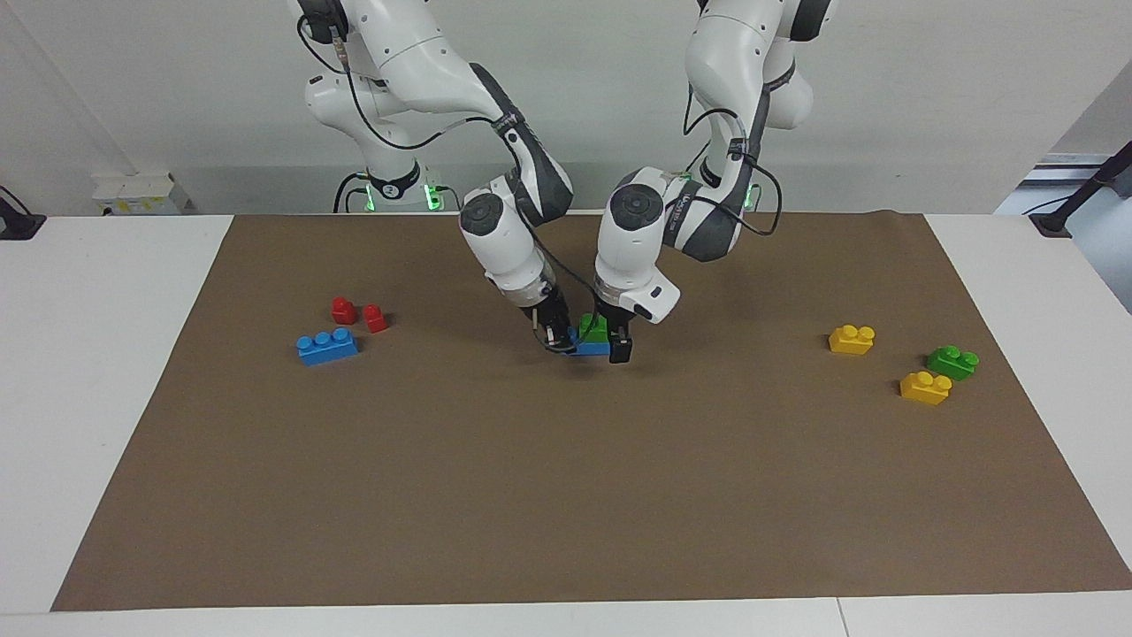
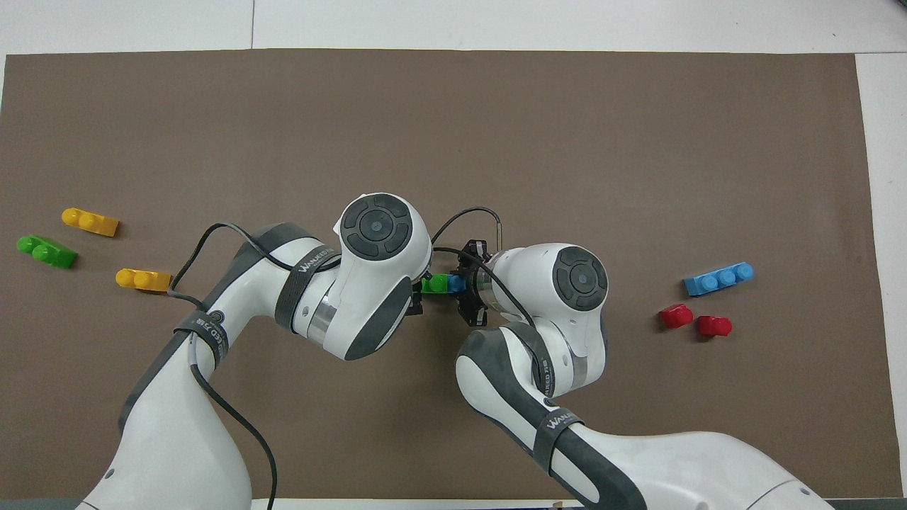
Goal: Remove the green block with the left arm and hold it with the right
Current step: 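Pull the left gripper away from the right gripper, separating the bricks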
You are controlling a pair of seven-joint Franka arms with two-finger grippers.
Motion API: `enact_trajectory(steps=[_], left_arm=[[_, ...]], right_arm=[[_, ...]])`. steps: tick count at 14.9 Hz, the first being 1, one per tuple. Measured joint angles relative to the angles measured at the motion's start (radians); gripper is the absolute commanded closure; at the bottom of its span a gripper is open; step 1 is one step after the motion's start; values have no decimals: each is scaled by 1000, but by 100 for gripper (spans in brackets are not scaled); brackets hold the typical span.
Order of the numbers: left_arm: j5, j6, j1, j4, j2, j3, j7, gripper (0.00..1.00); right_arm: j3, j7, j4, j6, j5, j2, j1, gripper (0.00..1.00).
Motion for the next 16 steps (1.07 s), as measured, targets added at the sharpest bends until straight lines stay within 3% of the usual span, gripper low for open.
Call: enact_trajectory(steps=[1, 2, 16], left_arm=[[0, -7, -1, 0, -1, -3, 8, 96], [0, -12, -2, 0, -1, -6, 14, 100], [1, -25, 0, 1, -46, -1, 31, 100]], right_arm=[[-2, 1, 0, 8, 0, 1, 0, 100], [-5, 2, 1, 14, 0, 3, -1, 100], [-7, 3, 0, 27, 0, 5, -1, 100]])
